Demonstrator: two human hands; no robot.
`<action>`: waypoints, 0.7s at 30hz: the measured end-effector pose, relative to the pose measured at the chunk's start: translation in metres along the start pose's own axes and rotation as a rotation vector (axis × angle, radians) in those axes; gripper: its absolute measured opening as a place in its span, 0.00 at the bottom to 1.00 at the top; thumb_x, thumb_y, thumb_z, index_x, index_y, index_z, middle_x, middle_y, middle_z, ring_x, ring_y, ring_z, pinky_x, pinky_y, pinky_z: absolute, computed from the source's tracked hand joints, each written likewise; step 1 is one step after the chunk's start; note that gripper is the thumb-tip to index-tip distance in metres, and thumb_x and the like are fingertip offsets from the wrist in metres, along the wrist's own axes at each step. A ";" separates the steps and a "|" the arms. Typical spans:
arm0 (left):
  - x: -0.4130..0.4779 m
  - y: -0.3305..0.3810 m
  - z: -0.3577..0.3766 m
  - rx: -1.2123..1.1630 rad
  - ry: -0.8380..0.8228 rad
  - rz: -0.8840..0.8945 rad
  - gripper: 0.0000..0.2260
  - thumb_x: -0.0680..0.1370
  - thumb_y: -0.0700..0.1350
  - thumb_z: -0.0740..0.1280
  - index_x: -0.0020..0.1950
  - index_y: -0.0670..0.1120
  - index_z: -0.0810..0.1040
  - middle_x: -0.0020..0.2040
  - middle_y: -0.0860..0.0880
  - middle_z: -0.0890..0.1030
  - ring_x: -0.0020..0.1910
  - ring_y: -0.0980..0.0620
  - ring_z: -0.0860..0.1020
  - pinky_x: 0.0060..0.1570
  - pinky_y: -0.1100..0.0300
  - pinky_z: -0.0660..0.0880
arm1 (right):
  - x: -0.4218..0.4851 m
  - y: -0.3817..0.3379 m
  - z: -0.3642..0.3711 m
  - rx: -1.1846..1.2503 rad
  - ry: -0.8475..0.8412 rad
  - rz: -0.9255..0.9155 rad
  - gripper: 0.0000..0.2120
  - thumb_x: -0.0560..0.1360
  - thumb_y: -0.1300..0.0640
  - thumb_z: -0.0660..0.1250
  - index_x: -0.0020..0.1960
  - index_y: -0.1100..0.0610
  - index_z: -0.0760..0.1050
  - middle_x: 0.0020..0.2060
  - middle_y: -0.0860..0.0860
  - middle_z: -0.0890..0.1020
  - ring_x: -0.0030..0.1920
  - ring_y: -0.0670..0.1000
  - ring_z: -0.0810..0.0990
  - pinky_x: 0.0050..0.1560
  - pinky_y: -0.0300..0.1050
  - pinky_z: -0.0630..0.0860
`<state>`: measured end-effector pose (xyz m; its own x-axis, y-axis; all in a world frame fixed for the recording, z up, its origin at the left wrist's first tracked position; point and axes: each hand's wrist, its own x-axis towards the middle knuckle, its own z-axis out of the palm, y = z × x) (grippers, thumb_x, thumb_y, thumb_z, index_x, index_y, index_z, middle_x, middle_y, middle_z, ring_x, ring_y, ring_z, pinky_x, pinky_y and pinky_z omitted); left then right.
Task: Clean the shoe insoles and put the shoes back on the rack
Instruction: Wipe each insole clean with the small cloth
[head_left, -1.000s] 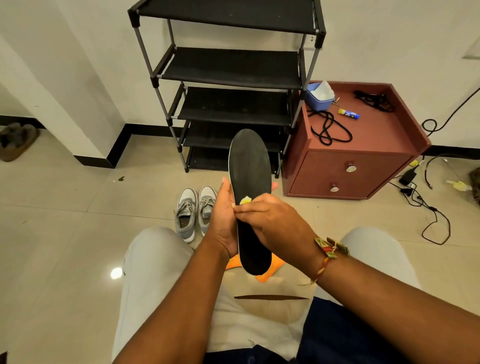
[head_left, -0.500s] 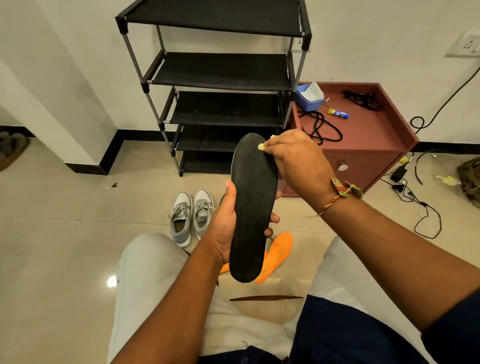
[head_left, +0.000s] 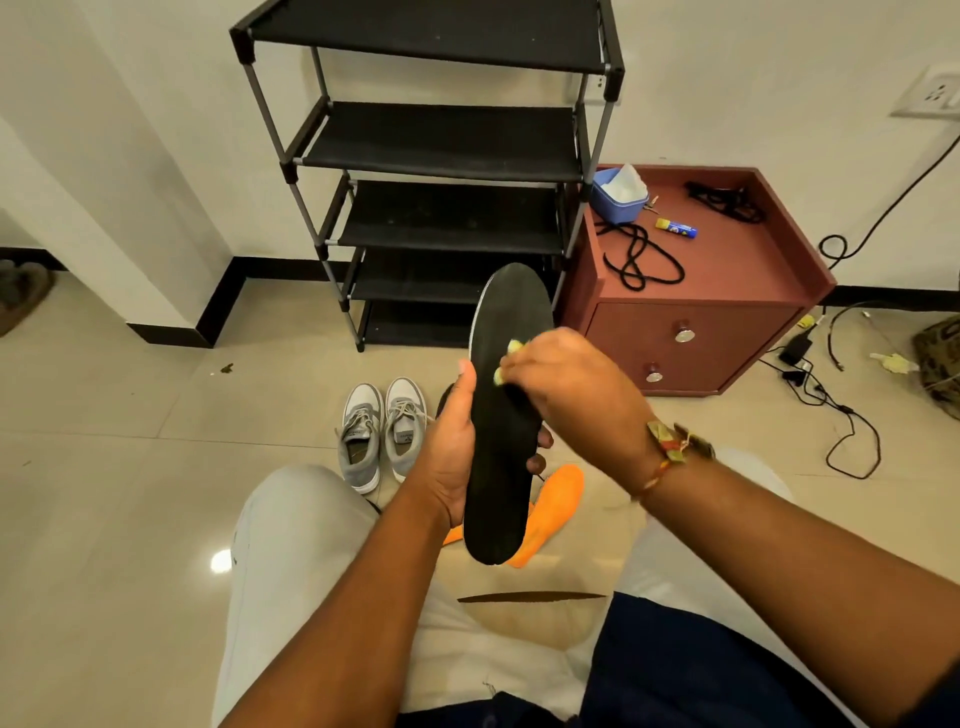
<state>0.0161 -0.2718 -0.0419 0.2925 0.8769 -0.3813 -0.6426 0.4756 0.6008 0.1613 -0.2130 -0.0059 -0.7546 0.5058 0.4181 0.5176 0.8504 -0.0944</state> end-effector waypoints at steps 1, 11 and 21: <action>-0.001 0.000 0.000 -0.006 -0.031 -0.013 0.36 0.80 0.71 0.53 0.70 0.42 0.76 0.55 0.39 0.77 0.45 0.44 0.76 0.41 0.52 0.72 | 0.010 0.008 -0.005 -0.003 0.060 0.022 0.10 0.74 0.59 0.65 0.49 0.61 0.83 0.48 0.54 0.85 0.50 0.56 0.82 0.58 0.46 0.71; -0.001 -0.003 -0.002 0.047 -0.140 -0.077 0.39 0.81 0.70 0.53 0.75 0.39 0.69 0.58 0.39 0.77 0.43 0.46 0.74 0.38 0.53 0.68 | 0.047 0.011 -0.023 -0.003 0.184 0.191 0.10 0.71 0.69 0.68 0.47 0.61 0.85 0.44 0.55 0.86 0.47 0.57 0.84 0.55 0.47 0.74; -0.003 0.002 0.000 0.070 -0.065 -0.030 0.35 0.82 0.68 0.52 0.70 0.39 0.75 0.52 0.38 0.78 0.43 0.44 0.75 0.38 0.53 0.68 | 0.032 0.000 -0.005 0.009 0.187 0.105 0.09 0.72 0.65 0.67 0.48 0.61 0.85 0.46 0.54 0.86 0.50 0.53 0.80 0.56 0.45 0.71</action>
<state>0.0141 -0.2731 -0.0394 0.3578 0.8636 -0.3552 -0.5822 0.5037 0.6382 0.1398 -0.1974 0.0122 -0.6087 0.5563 0.5656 0.5852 0.7963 -0.1535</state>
